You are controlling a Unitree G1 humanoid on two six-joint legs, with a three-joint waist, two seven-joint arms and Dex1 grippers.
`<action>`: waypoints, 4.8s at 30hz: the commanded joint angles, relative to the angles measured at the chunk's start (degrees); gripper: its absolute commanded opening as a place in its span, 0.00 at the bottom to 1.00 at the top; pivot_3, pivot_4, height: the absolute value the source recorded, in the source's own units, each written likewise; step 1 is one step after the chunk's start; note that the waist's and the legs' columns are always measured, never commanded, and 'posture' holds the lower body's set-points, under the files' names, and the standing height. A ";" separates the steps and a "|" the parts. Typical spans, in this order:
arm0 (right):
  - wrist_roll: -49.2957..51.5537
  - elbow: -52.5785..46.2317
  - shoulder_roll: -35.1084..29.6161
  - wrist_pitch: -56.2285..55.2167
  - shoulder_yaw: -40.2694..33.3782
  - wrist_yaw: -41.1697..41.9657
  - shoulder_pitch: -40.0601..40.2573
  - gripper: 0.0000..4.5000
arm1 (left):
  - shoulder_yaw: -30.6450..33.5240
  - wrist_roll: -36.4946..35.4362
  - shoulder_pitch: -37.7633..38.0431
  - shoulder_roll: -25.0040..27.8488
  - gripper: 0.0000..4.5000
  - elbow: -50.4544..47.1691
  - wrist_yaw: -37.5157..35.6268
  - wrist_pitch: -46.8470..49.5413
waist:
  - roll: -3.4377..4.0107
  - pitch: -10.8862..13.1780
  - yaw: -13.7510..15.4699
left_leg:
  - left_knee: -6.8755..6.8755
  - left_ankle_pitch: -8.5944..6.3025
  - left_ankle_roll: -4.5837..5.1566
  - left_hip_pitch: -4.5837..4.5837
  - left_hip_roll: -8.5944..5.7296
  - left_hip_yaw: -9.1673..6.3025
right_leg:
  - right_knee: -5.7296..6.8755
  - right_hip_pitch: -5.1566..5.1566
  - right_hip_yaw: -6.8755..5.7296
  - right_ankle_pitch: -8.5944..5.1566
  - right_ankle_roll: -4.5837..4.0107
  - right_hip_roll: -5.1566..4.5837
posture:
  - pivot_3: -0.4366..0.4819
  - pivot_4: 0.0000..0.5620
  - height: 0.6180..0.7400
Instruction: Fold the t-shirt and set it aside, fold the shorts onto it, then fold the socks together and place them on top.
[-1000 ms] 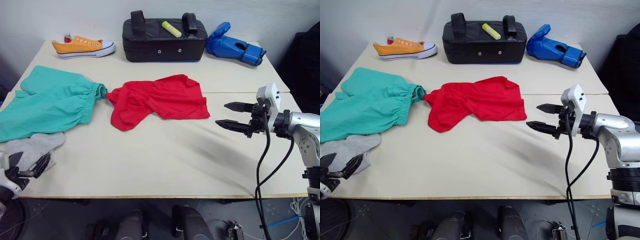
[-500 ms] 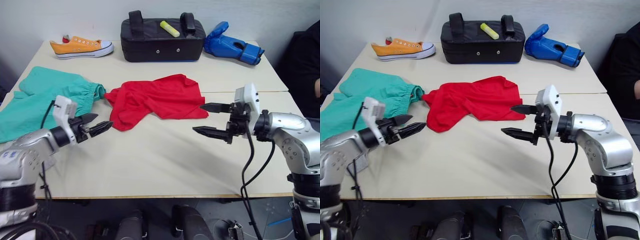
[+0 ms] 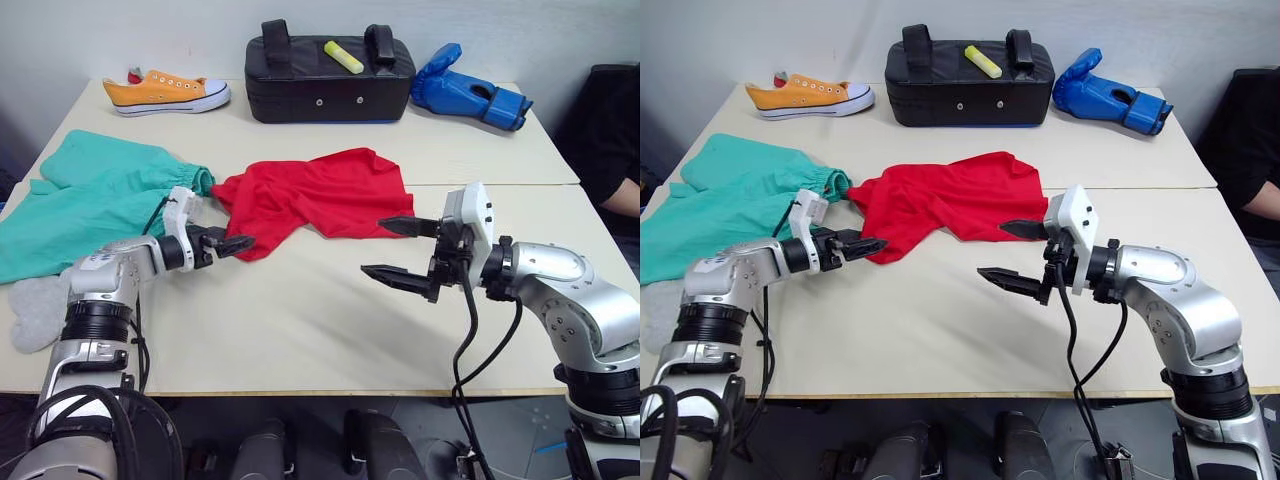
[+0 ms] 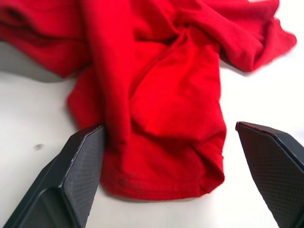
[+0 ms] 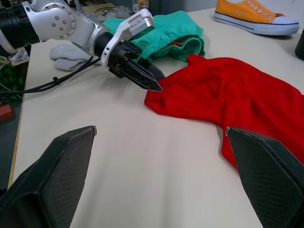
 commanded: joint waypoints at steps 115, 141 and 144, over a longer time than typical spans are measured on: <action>-3.54 -0.63 -1.97 -2.00 0.04 -6.65 4.02 1.00 | 2.97 8.67 -9.60 -7.60 0.00 16.77 -5.54 -13.04 | -0.05 0.00 1.24 | 0.29 -0.03 0.20 -0.05 -0.01 0.02 | 0.07 0.03 -0.01 0.05 0.09 0.01 | 0.48 0.27 1.00; -35.97 76.78 7.43 -28.81 13.17 -5.17 -36.44 0.41 | 0.71 6.74 6.70 -1.48 0.00 -15.62 -9.76 -7.30 | -0.04 0.00 -0.47 | 0.26 0.01 0.20 -0.08 0.00 0.20 | 0.10 -0.05 0.13 0.08 0.14 0.01 | 0.48 0.27 1.00; -36.41 79.52 8.02 -30.21 12.39 -6.24 -37.81 0.41 | 0.85 6.52 6.85 -1.51 0.00 -15.82 -9.35 -7.17 | -0.03 0.00 -0.53 | 0.26 0.01 0.20 -0.08 0.00 0.20 | 0.10 -0.05 0.13 0.08 0.14 0.01 | 0.48 0.27 1.00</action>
